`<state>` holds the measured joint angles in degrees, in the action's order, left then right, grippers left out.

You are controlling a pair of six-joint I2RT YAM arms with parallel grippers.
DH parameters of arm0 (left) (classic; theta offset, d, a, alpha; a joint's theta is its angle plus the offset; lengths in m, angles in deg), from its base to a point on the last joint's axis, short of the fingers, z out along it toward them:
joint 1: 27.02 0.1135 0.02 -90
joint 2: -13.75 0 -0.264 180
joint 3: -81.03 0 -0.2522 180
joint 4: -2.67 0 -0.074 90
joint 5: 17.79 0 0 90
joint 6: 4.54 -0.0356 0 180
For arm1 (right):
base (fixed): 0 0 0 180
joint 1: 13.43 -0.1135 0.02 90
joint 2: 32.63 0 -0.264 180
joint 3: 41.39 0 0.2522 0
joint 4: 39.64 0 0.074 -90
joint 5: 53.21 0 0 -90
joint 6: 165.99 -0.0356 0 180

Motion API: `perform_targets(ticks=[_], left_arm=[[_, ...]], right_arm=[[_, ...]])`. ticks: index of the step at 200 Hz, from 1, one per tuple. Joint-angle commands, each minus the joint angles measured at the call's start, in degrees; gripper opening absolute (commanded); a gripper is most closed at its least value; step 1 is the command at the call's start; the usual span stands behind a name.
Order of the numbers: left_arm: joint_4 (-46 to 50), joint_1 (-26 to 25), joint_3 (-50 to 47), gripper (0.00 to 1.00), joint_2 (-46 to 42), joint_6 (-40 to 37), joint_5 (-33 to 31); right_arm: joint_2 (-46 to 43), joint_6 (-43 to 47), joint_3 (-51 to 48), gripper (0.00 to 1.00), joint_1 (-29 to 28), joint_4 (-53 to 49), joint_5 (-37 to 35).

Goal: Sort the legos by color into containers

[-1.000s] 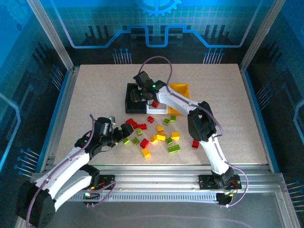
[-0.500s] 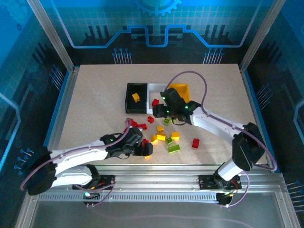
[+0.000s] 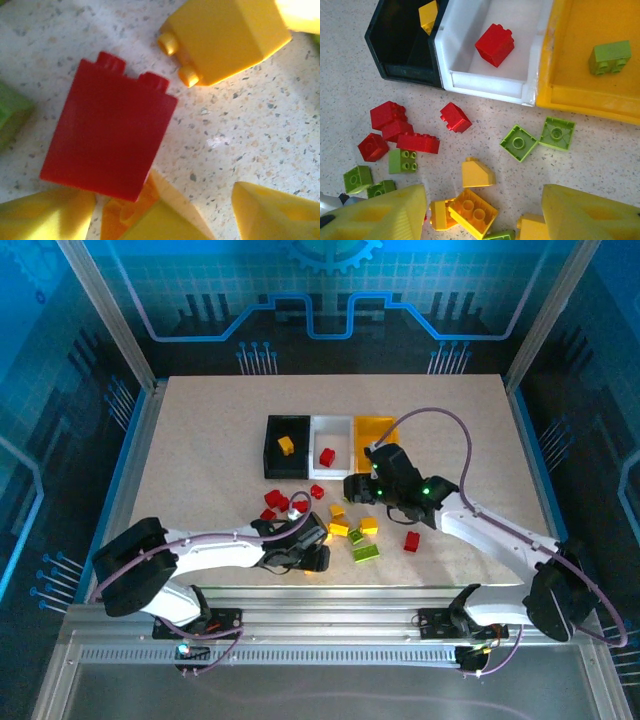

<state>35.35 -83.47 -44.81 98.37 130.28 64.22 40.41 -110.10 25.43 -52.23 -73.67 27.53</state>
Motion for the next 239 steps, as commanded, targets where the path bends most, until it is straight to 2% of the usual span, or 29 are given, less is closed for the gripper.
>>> perform_targets(ticks=[1,82,135,167,186,212,239], left_arm=[[-0.7,-1.3,2.0,0.69,1.6,-0.6,-0.7],[2.5,-3.6,0.9,0.46,-1.7,1.5,-1.8],[5.7,-2.2,2.2,0.45,-8.7,1.5,-3.0],[7.9,5.7,5.1,0.45,-14.0,-2.0,-4.4],[7.0,13.5,8.6,0.45,-13.9,-5.0,-4.8],[3.6,23.1,15.0,0.45,-9.4,-7.5,-5.3],[1.4,29.0,23.3,0.45,0.0,-8.3,-6.9]], right_arm=[[-1.5,-0.8,-1.6,0.64,1.3,0.8,-1.5],[-2.9,-2.0,-2.3,0.64,2.3,0.9,-1.9],[-4.1,-2.5,-4.8,0.65,2.9,0.8,-1.7],[-4.8,-2.7,-5.3,0.65,3.3,0.9,-1.5],[-4.9,-2.8,-5.4,0.65,3.5,1.1,-1.5],[-4.8,-2.8,-5.6,0.65,3.9,1.1,-1.2],[-5.3,-2.8,-6.2,0.65,4.3,0.9,-0.9]])
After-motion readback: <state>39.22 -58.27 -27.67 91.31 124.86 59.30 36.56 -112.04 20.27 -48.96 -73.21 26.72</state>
